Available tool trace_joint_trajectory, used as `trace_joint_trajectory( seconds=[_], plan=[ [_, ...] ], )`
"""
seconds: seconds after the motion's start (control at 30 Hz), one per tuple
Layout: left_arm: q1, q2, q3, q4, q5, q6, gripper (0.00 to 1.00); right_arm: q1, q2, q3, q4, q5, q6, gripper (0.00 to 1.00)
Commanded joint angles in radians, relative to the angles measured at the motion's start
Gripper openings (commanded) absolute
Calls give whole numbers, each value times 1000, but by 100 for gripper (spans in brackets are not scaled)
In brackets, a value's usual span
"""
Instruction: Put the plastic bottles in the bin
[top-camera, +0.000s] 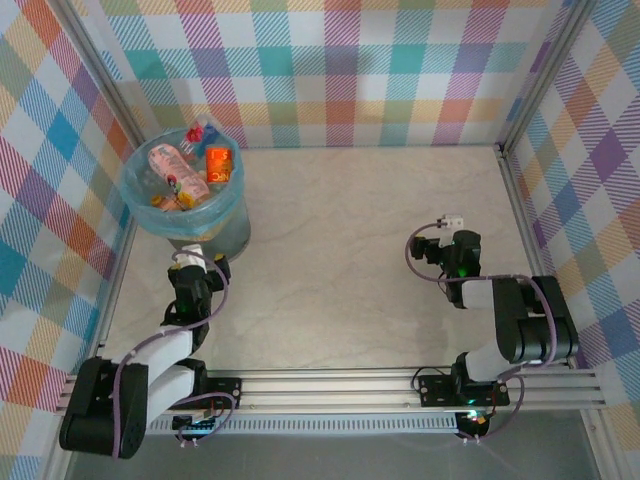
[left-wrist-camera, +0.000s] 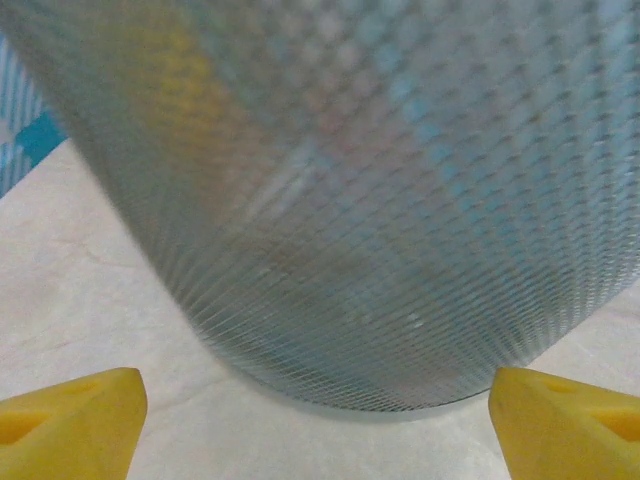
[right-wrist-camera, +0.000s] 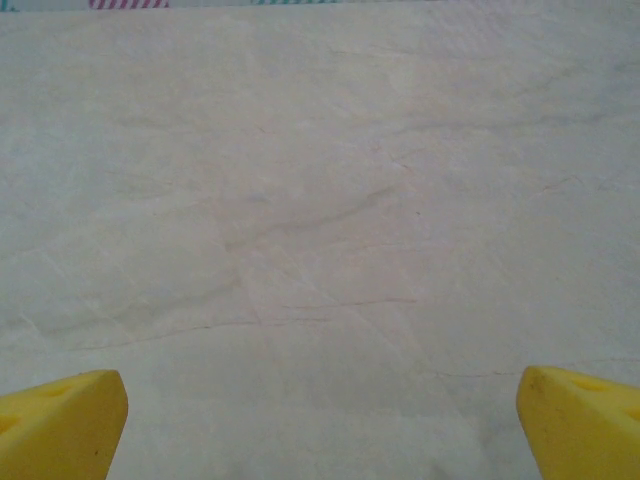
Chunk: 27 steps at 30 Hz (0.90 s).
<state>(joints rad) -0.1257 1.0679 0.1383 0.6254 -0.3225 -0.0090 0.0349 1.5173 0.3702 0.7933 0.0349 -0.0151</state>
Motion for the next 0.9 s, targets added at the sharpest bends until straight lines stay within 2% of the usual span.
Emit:
trace_joint_trajectory(
  seconds=[0.0,0.17,0.37,0.53,0.6,0.63,0.87],
  plan=[
    [6,77,46,165,109,34,89,-22,8,-27,159,-24,32,100],
    [13,220,111,233,149,50,90,-24,11,-17,140,-64,17,100],
    [19,389,142,345,173,61,91,-35,13,0,111,-56,35,100],
    [19,489,211,310,153,55,93,-35,17,27,60,-16,53,100],
    [20,495,257,230,123,40,93,-36,17,27,60,-16,53,100],
    [25,493,275,190,127,34,100,-36,17,26,61,-15,53,100],
    [41,495,277,189,154,27,100,-35,16,27,61,-14,52,100]
  ],
)
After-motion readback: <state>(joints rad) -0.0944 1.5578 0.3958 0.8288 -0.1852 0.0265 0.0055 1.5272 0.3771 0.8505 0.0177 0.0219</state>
